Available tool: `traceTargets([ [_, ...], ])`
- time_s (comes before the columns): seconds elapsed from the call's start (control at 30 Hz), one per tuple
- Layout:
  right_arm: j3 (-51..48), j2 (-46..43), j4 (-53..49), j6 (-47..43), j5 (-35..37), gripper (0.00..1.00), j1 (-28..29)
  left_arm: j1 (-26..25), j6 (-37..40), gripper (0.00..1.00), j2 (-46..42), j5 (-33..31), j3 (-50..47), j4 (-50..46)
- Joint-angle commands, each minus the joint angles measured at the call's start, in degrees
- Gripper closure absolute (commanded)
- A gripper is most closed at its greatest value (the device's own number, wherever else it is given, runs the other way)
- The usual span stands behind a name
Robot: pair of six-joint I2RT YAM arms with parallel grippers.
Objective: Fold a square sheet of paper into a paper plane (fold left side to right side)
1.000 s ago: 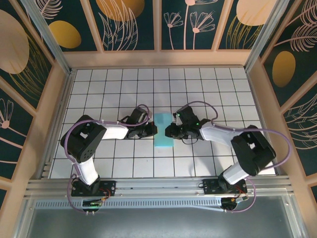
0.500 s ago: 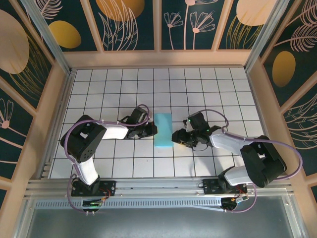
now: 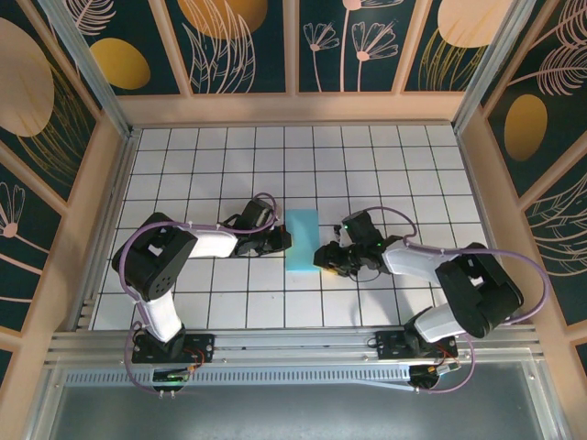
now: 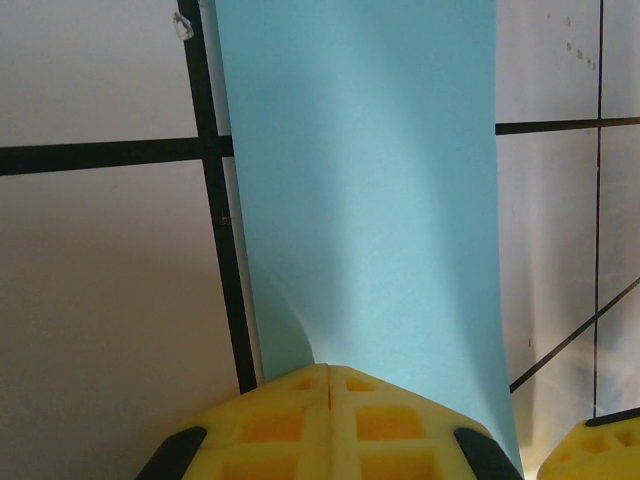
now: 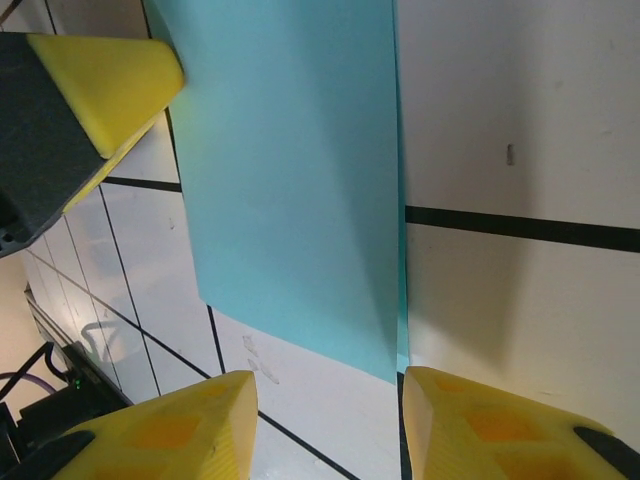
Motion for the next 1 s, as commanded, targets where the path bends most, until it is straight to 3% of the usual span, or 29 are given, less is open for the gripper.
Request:
traceTargets([
  [0.0,0.33,0.91,1.31,1.07,0.30,0.57,0.66,-0.29,0.97,1.00,1.30,-2.43,-1.31,-2.99],
  [0.97,3.01,5.58,9.72,1.29,-0.97,0.60,-1.70,-0.36,1.32,1.00,0.77,-2.08,-1.12,-3.27],
])
